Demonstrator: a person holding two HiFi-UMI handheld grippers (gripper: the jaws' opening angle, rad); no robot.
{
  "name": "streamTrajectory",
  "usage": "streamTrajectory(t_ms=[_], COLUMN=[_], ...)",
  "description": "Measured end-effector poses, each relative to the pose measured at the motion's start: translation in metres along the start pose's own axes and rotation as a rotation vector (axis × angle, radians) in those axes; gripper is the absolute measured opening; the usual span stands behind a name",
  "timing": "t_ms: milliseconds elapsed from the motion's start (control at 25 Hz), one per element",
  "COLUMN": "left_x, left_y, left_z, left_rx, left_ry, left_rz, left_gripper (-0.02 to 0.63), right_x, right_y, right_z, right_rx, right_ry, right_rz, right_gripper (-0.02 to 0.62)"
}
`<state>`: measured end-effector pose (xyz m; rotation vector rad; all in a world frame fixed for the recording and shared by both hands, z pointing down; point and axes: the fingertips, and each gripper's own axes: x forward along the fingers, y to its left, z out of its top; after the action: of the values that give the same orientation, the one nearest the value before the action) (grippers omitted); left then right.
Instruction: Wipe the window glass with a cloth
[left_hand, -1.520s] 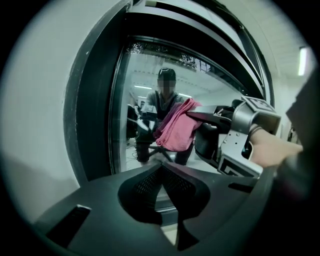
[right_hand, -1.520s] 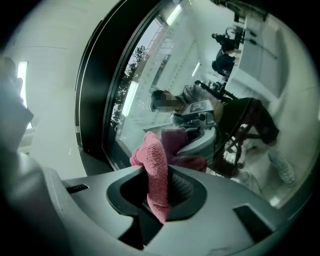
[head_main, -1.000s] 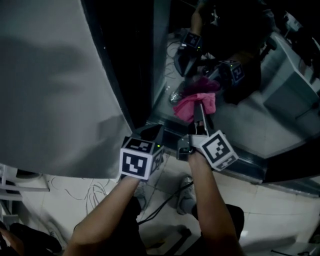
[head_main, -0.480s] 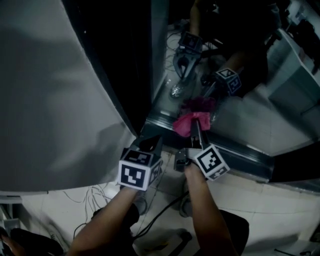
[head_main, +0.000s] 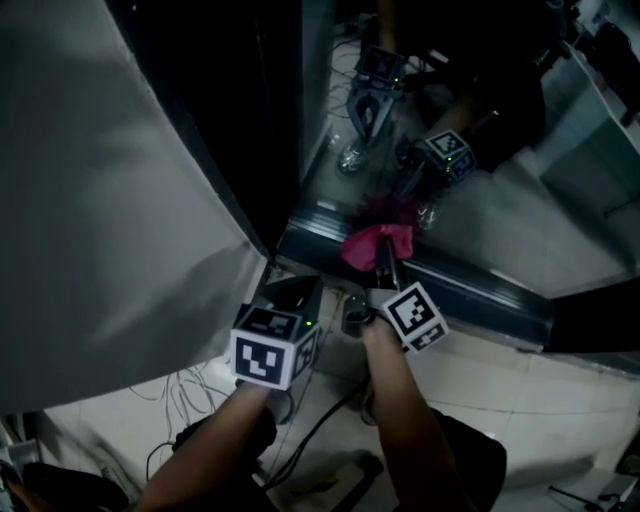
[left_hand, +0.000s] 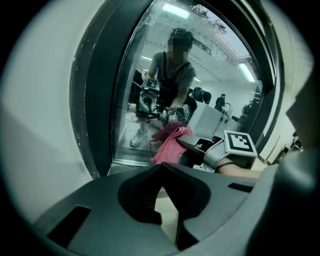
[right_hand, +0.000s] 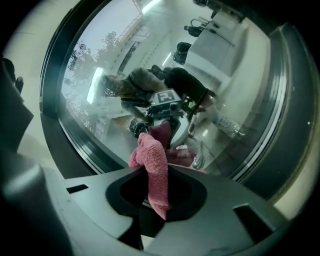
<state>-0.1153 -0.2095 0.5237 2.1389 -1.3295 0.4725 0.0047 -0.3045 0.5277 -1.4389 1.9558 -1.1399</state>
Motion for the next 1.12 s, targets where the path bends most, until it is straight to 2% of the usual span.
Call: streamTrajectory(t_ms=[160,600,840,1040,1120], left_x=[0.004,0.013,0.014,0.012,0.010], left_y=[0.005,0.005,0.019,0.019,0.019], left_z=[-0.014,-0.010,-0.017,-0.016,-0.016], left_rx=[0.002,-0.022,-0.041,-0.050,-0.053], left_ry=[0.035,0.061,0.079,0.080,0.082], left_rz=[0.000,-0.023,-0.013,-0.011,-0.007], left_gripper=[0.000,0.000,0.000,0.000,0.000], right_x=[0.004,0.012,0.013,0.012,0.014], right_y=[-0.019,-0.075,-0.092,-0.078,-0.070], right_z=[-0.014,-0.038,-0.050,-0.057,-0.062], right_rx=[0.002,-0.022,-0.122,-0.311,-0.335], right_ry=[0.013,0.045,0.093,0.176,0.200], right_rz=[-0.023,-0.125,-0.189,-0.178,-0.162], right_gripper=[0.060,0.060,0.061,0.061,0.061])
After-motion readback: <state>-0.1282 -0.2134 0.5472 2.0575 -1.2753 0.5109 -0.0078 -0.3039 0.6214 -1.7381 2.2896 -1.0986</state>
